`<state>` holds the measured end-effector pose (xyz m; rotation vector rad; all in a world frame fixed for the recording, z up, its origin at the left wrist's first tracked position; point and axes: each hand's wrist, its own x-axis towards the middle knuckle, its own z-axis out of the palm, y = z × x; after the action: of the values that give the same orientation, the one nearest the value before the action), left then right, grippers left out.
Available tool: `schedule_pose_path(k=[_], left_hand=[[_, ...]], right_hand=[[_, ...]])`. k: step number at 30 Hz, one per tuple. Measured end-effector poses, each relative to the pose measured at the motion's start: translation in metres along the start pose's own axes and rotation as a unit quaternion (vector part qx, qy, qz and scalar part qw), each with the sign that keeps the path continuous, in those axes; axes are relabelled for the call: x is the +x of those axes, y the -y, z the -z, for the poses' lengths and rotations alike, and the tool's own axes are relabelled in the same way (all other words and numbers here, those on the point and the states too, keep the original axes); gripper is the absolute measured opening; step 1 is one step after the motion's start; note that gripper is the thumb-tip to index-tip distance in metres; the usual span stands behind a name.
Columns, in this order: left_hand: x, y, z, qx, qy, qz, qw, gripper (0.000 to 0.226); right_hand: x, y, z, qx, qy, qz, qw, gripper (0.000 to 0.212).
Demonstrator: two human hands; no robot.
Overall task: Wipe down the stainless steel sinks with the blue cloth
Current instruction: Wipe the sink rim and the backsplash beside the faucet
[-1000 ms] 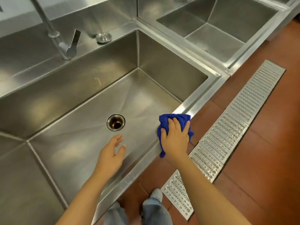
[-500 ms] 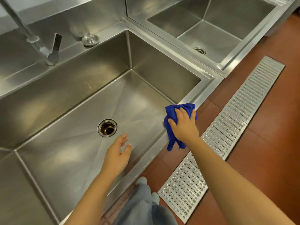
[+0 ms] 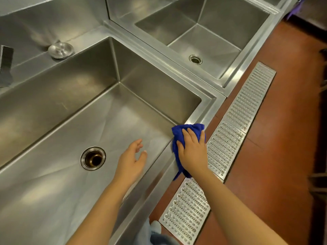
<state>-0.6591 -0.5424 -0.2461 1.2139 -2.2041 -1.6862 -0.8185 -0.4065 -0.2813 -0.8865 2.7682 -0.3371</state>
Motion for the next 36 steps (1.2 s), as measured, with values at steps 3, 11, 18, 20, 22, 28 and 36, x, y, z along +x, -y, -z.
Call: schedule_pose_path(k=[3, 11, 18, 20, 22, 28, 36], left_hand=[[0.011, -0.001, 0.002, -0.017, -0.014, 0.005, 1.000, 0.043], [0.039, -0.026, -0.011, -0.029, -0.010, 0.003, 1.000, 0.044], [0.083, -0.057, -0.045, -0.033, -0.039, 0.010, 0.999, 0.042], [0.094, -0.070, -0.060, -0.039, -0.052, 0.018, 0.998, 0.042], [0.101, -0.080, -0.071, -0.050, -0.060, 0.031, 0.996, 0.041], [0.116, -0.096, -0.091, -0.071, -0.100, 0.071, 0.990, 0.041], [0.122, -0.108, -0.098, -0.054, -0.097, 0.067, 0.992, 0.042]], right_hand=[[0.041, -0.021, 0.018, 0.011, 0.003, -0.005, 1.000, 0.048], [0.014, -0.007, 0.019, 0.009, -0.065, 0.046, 0.997, 0.062], [0.101, -0.058, 0.047, 0.013, -0.050, 0.052, 0.997, 0.065], [0.135, -0.081, 0.060, 0.016, -0.033, 0.053, 0.998, 0.064], [0.148, -0.096, 0.065, 0.024, -0.028, 0.071, 0.997, 0.056], [0.143, -0.122, 0.069, 0.044, 0.005, 0.149, 0.988, 0.058], [0.193, -0.109, 0.083, -0.023, 0.095, 0.239, 0.966, 0.062]])
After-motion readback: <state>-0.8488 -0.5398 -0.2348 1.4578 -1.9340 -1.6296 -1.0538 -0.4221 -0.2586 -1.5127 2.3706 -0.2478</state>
